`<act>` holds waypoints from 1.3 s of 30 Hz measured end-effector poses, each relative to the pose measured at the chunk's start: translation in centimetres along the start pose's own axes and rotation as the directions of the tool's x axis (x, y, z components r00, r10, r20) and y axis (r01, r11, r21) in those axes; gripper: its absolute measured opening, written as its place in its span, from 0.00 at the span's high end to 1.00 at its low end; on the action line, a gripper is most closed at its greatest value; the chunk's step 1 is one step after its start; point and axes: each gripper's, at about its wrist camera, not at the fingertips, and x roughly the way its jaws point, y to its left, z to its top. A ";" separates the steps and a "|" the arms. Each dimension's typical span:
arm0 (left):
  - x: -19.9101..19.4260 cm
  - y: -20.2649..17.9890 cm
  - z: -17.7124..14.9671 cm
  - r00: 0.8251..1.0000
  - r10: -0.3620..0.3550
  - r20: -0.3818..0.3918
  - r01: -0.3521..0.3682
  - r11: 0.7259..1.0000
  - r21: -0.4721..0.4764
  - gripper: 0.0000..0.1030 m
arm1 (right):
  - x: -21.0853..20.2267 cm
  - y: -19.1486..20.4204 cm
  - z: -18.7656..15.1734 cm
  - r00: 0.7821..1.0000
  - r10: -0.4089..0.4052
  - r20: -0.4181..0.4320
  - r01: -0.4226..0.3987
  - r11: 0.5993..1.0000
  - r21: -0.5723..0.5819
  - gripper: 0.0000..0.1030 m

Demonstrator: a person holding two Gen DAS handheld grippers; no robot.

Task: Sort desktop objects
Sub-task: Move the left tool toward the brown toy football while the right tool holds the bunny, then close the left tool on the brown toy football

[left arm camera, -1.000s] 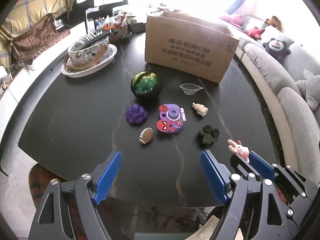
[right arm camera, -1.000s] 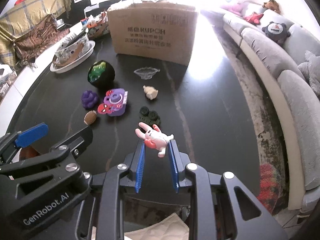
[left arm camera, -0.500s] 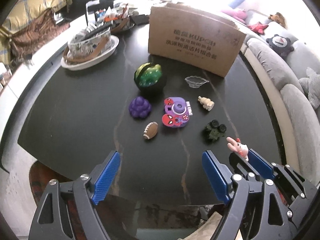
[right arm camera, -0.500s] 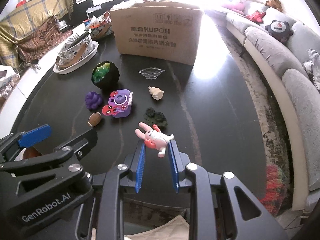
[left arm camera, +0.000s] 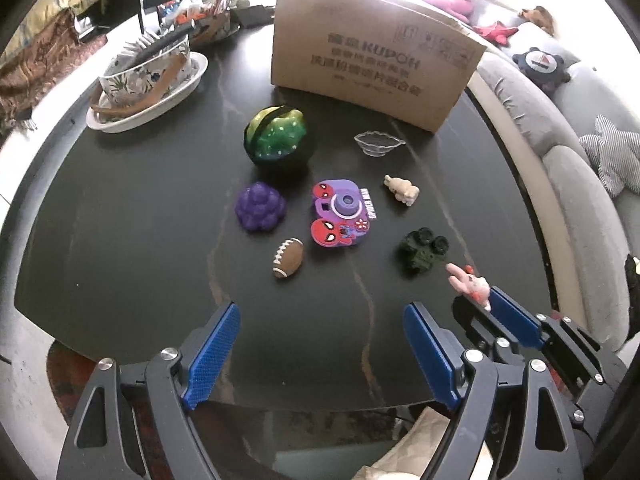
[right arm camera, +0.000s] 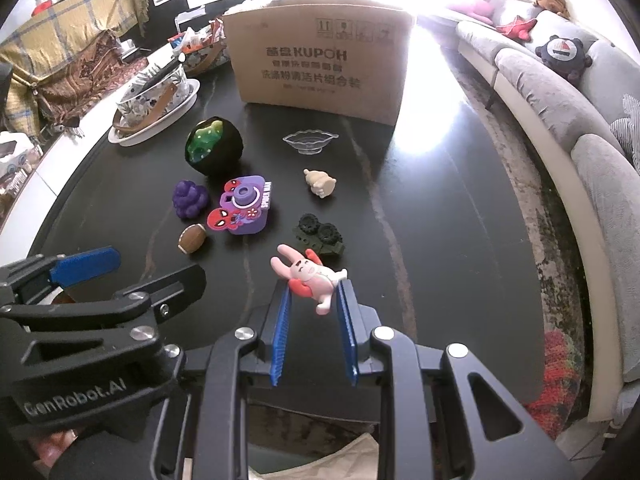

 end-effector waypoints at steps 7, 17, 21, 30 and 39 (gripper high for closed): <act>1.6 0.4 0.9 0.999 0.040 -0.024 -0.039 0.998 0.042 0.22 | 0.3 -0.2 -0.1 1.000 -0.001 -0.008 0.001 1.000 0.000 0.80; 2.5 0.9 1.1 0.997 0.076 0.023 -0.076 0.997 0.029 0.23 | 0.6 -0.1 0.1 1.000 -0.011 -0.016 0.011 1.000 -0.007 0.80; 3.0 1.7 1.5 0.997 0.080 0.022 -0.080 0.997 0.011 0.25 | 0.8 -0.1 0.1 1.000 -0.012 -0.022 0.012 1.000 -0.008 0.80; 4.6 1.3 1.6 0.992 0.121 0.028 -0.122 0.992 0.040 0.34 | 1.1 0.3 0.1 1.000 -0.010 -0.029 0.009 1.000 -0.018 0.80; 5.9 1.5 1.7 0.992 0.124 0.005 -0.124 0.992 0.033 0.57 | 1.4 0.4 0.2 0.999 -0.017 -0.034 0.017 1.000 -0.015 0.80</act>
